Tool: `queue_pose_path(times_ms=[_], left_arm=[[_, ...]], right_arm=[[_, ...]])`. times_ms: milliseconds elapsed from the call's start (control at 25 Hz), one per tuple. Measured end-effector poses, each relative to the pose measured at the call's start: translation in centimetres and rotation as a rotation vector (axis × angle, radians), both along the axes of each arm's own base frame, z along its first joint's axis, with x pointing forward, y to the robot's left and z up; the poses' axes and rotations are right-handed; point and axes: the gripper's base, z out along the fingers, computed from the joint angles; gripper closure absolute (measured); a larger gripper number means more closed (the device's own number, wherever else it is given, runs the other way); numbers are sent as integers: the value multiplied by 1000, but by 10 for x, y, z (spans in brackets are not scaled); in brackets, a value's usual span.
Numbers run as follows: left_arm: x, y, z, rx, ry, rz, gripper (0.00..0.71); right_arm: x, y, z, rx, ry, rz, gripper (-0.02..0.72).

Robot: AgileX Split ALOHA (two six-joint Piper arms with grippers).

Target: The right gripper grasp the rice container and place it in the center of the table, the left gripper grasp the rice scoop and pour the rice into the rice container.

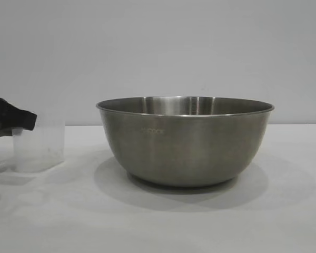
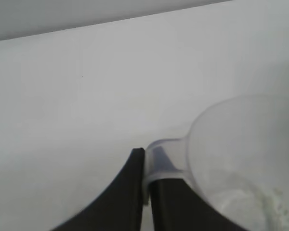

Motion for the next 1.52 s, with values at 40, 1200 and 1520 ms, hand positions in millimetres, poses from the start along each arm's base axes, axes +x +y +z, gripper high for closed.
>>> queue_pose_path(times_ms=[40,1200,1520], left_arm=[[-1,0,0,-1,3,1,710],[-20,89,6,-155,50,259,576],[-20,90,26,-103,-26,186,576]], right_arm=[[0,0,0,0,0,0,334],[0,0,0,0,0,0,334],[0,0,0,0,0,0,334]])
